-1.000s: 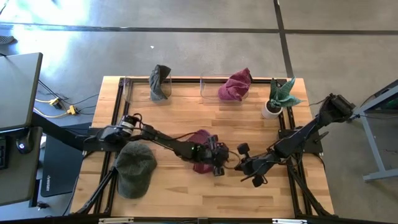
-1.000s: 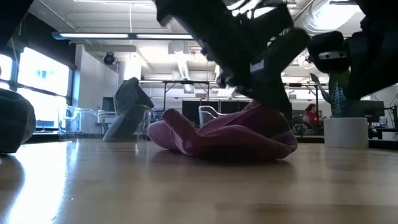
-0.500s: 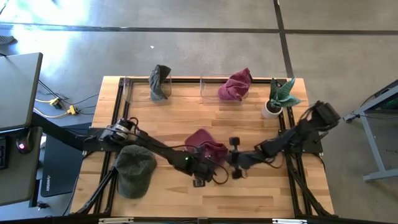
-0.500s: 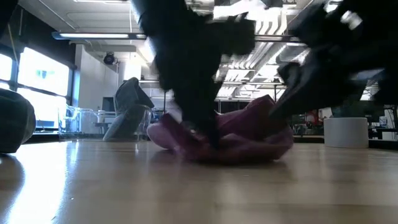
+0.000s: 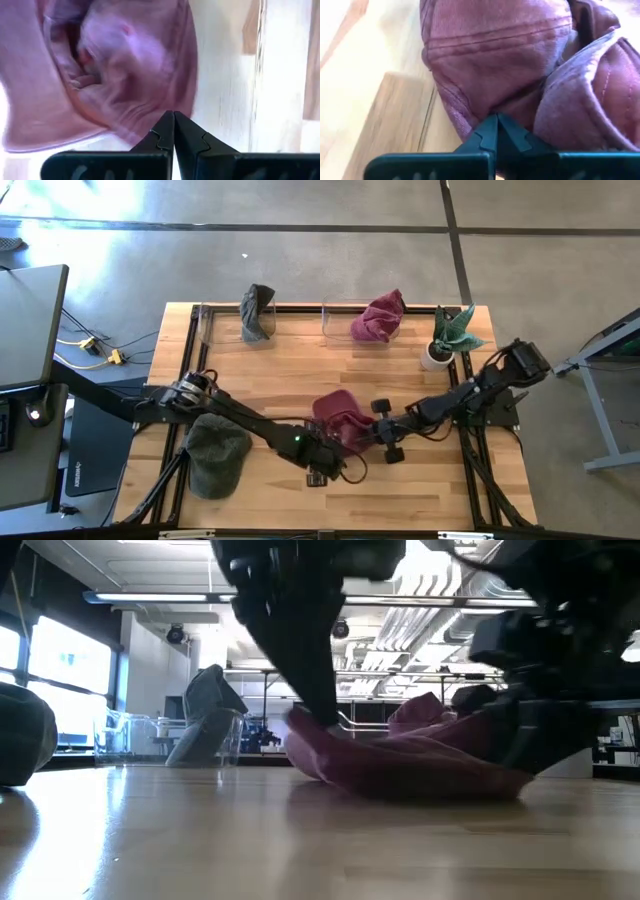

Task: Pick & Place hat
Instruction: Put the red cap into the left transparent bin

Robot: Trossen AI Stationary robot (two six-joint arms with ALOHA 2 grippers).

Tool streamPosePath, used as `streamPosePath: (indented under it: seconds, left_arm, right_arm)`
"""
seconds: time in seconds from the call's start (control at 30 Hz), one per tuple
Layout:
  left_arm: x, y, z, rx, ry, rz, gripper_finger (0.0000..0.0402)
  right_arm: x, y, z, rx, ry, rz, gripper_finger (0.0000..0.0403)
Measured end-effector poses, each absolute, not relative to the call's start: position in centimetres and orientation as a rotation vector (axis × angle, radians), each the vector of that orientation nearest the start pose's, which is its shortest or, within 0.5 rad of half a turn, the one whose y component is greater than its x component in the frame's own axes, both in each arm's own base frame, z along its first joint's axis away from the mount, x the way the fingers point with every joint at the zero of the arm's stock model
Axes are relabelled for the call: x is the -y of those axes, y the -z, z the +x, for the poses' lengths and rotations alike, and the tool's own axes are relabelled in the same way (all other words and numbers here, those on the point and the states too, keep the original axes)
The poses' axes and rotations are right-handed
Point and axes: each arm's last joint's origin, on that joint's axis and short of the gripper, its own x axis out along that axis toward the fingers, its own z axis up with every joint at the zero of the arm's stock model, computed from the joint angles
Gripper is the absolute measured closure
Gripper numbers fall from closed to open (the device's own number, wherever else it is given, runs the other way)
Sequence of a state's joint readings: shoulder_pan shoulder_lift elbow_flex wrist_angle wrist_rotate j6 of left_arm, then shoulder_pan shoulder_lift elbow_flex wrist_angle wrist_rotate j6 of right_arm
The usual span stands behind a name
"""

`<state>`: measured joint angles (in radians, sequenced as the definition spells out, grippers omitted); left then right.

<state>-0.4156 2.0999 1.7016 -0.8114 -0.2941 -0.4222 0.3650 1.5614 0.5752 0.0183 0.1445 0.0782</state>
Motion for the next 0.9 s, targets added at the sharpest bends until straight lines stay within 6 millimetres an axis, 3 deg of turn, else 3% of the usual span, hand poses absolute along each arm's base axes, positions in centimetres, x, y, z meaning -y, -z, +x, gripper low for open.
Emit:
streamPosePath:
  seconds: [0.13, 0.2, 0.4, 0.53, 0.73, 0.9]
  left_arm:
    - [16.9, -22.4, 42.3, -0.895, -0.068, 0.055, 0.0399]
    - [16.1, -22.5, 43.2, -0.846, -0.069, 0.06, 0.0399]
    - [12.7, -17.2, 46.4, -0.904, -0.066, -0.053, 0.0399]
    - [11.7, -14.6, 46.8, -1.003, -0.046, -0.098, 0.0399]
    - [12.2, -14.6, 46.3, -1.076, 0.1, -0.111, 0.0399]
    - [13.8, -16.7, 45.6, -1.06, 0.053, 0.027, 0.04]
  right_arm:
    - [-9.8, -12.6, 23.5, -0.905, -0.177, -0.209, 0.0402]
    - [-10.3, -12.7, 23.2, -0.905, -0.196, -0.226, 0.0401]
    - [-11.1, -12.6, 22.7, -0.906, -0.199, -0.263, 0.0401]
    - [-11.2, -12.6, 22.6, -0.912, -0.193, -0.271, 0.0402]
    - [-11.1, -12.4, 22.3, -0.94, -0.208, -0.319, 0.0402]
    - [-12.5, -12.5, 21.8, -0.899, -0.275, -0.441, 0.0402]
